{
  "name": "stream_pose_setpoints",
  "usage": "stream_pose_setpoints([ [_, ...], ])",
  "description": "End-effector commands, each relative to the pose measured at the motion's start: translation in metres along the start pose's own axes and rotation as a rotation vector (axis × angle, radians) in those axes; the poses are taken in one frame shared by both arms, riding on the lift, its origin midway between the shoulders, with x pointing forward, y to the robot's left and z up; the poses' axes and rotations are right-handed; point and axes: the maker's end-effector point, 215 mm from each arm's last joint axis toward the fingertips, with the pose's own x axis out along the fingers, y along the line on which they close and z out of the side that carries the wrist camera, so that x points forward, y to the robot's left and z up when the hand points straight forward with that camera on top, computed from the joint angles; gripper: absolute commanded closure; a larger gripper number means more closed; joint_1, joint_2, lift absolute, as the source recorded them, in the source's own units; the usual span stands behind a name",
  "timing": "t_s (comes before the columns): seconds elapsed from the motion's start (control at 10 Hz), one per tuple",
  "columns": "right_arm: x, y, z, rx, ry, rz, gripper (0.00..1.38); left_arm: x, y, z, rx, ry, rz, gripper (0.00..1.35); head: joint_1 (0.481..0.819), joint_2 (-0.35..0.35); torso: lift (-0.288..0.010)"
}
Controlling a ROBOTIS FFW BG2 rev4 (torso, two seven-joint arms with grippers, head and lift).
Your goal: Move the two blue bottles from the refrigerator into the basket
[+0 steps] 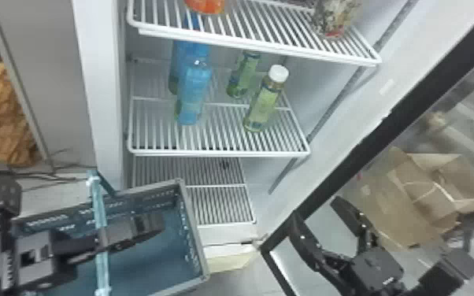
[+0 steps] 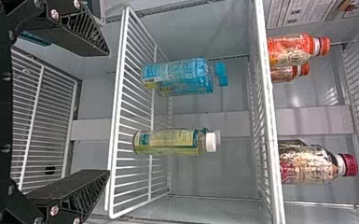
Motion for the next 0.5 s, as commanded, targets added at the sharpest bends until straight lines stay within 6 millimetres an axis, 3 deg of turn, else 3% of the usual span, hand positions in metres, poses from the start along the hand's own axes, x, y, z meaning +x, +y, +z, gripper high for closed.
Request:
stream_pose_setpoints([
  [0.0,0.0008,0.0001,-0.0013,-0.013,0.007,0.001,0.15,-0.0008,0.0003,-0.0001,-0.001,-0.001,0.001,1.2,0.695,-0.35,-0.22],
  [0.4,0.0023,0.0008,-0.0031,-0.023,0.017,0.006,0.15,-0.0018,0.0016,-0.0002,-0.003,-0.001,0.006,1.2,0.695,-0.35,-0.22],
])
